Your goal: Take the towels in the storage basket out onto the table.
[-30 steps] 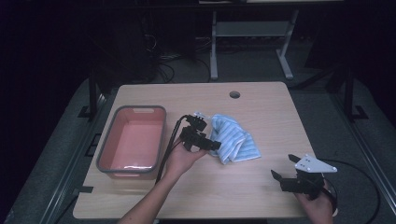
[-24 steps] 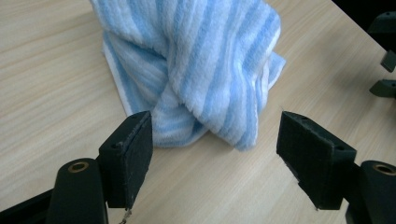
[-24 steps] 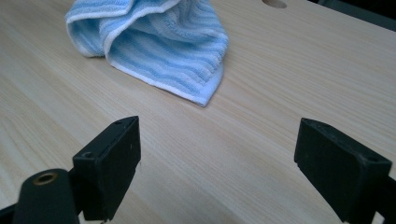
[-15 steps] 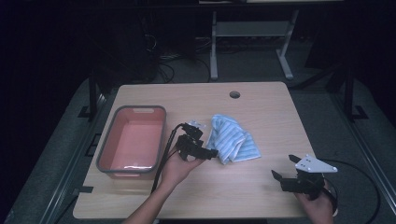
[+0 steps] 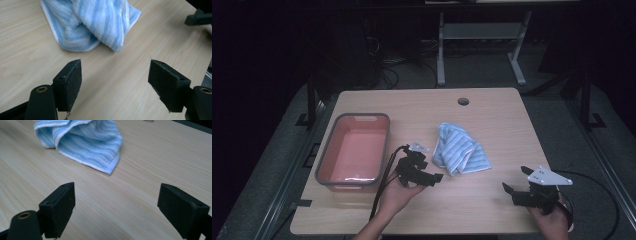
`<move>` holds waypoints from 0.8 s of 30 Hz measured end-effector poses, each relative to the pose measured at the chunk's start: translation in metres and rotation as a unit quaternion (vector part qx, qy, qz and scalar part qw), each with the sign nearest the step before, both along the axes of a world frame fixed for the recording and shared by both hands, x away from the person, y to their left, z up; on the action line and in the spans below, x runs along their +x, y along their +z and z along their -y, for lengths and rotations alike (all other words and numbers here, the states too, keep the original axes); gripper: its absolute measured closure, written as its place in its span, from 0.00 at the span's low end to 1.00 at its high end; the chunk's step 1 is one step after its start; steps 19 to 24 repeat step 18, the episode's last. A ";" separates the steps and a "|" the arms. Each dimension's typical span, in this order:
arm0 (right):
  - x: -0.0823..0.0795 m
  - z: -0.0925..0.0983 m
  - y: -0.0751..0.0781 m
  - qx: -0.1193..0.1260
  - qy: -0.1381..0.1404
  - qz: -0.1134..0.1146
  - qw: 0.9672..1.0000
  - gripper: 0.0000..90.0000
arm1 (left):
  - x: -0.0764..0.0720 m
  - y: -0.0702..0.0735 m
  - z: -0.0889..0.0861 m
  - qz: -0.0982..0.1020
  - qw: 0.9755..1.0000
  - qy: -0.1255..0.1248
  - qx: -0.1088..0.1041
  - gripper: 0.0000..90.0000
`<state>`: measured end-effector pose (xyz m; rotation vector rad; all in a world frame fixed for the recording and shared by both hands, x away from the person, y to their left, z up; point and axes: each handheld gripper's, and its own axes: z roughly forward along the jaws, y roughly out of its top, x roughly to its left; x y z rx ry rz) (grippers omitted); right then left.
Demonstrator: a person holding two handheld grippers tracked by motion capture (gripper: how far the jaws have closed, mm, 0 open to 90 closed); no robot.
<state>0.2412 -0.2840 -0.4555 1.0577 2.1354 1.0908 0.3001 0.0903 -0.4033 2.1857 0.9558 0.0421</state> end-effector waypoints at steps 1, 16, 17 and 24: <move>0.000 0.000 0.000 0.000 0.000 0.000 1.000 0.16 | 0.000 0.000 0.000 0.000 1.000 0.000 0.000 0.29; -0.003 0.000 0.000 0.001 -0.001 0.007 1.000 0.16 | -0.028 -0.016 -0.011 0.004 1.000 -0.008 -0.004 0.29; -0.003 0.001 0.001 0.001 0.001 0.011 1.000 0.16 | -0.028 -0.016 -0.011 0.004 1.000 -0.008 -0.004 0.29; -0.003 0.001 0.001 0.001 0.001 0.011 1.000 0.16 | -0.029 -0.017 -0.012 0.004 1.000 -0.004 -0.006 0.29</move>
